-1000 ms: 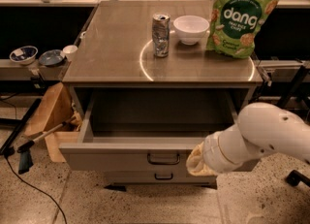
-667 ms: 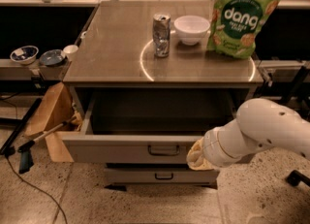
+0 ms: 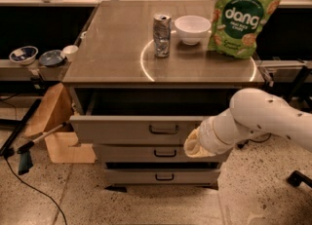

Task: Close top drawer

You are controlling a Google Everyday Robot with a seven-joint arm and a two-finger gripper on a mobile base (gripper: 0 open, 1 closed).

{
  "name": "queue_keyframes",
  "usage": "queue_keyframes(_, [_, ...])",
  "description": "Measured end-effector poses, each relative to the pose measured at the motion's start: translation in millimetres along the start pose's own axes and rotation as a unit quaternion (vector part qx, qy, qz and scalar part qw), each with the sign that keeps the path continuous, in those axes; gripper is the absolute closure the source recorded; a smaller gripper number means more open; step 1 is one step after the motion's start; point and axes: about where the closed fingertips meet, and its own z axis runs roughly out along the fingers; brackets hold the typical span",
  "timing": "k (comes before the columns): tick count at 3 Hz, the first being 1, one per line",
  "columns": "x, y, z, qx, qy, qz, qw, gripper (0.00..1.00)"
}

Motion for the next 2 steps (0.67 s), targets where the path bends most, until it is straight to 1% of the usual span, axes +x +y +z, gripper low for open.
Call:
queue_keyframes(1, [3.5, -51.1, 1.7, 0.018, 0.001, -0.016, 0.9997, 1.0])
queue_keyframes(2, [3.5, -50.4, 2.2, 0.017, 0.001, -0.016, 0.9997, 1.0])
